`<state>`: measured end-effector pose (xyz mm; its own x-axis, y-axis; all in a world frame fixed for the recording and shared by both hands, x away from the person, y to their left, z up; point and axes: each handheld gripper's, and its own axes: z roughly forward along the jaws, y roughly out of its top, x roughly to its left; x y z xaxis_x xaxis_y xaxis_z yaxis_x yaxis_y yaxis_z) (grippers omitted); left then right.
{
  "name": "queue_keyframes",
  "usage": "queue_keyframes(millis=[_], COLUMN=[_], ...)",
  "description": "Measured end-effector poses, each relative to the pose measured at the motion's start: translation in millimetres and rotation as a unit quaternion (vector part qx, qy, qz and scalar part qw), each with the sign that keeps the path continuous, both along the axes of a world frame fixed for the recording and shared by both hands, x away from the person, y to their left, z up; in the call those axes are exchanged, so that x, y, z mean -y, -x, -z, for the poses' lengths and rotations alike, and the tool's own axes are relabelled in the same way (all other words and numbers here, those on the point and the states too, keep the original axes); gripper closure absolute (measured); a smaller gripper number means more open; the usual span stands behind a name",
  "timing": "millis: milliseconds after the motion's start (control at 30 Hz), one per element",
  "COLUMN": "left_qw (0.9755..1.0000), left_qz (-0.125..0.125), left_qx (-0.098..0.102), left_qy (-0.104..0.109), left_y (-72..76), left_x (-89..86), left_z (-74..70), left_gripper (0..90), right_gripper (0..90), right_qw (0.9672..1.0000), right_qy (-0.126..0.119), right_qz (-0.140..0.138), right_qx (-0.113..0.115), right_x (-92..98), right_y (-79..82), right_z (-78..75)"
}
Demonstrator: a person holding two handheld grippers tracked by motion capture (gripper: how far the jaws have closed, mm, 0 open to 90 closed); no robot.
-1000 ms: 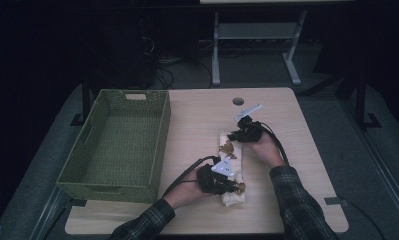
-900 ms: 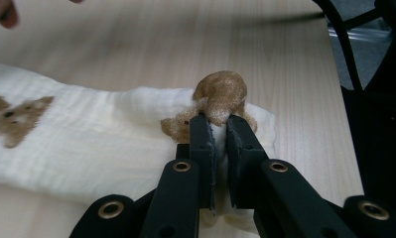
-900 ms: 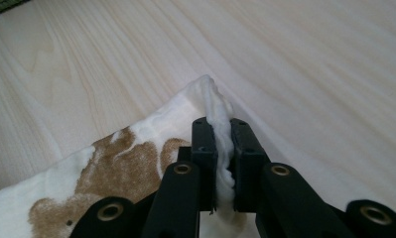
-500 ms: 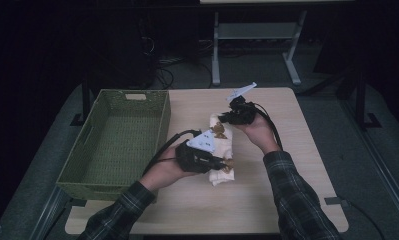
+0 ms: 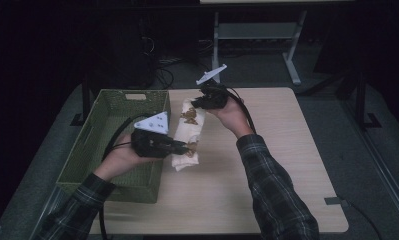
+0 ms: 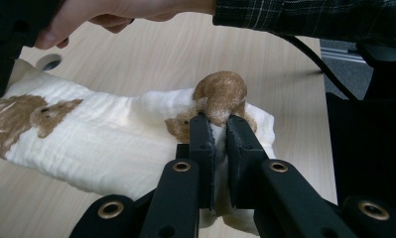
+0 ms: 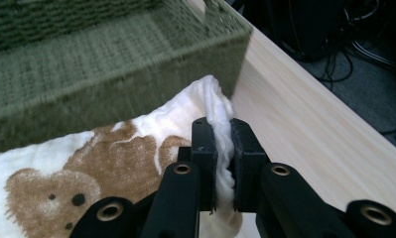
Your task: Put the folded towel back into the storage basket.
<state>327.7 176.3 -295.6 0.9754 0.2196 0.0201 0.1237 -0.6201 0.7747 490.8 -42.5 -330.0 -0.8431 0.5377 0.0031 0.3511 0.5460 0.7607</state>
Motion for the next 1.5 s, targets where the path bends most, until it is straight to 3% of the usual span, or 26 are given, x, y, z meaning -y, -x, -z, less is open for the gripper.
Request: queue_keyframes(millis=[467,900,1067,1133,1167,1500], left_qw=[0.9998,0.9992,0.9992,0.9992,0.9992,0.9991], left_qz=[-0.018,-0.026,-0.026,-0.027,-0.027,-0.019], left_qx=[-0.002,-0.020,-0.024,-0.026,-0.028,-0.039], left_qy=[0.012,0.023,0.015,0.012,0.012,-0.005], left_y=[-0.7,-4.3,-4.9,-5.5,-6.1,-9.6], left_x=[-71.8,-125.7,-135.9,-138.2,-139.0,-135.7], left_z=[4.3,23.0,32.7,36.7,38.2,54.1], left_gripper=[82.8,82.8,82.7,82.7,82.6,82.5], right_gripper=[82.7,82.6,82.6,82.6,82.5,82.4], right_qw=[0.9992,0.9979,0.9976,0.9968,0.9973,0.9970], right_qy=[0.008,0.018,0.020,0.027,0.024,0.032], right_qz=[-0.037,-0.062,-0.067,-0.075,-0.070,-0.069], right_qx=[0.012,0.007,0.000,0.007,-0.002,-0.015], right_x=[-88.7,-146.0,-159.2,-162.2,-164.3,-165.7], right_y=[-14.1,-20.9,-22.0,-23.7,-22.9,-26.1], right_z=[-14.2,5.6,14.5,19.1,21.0,38.4])
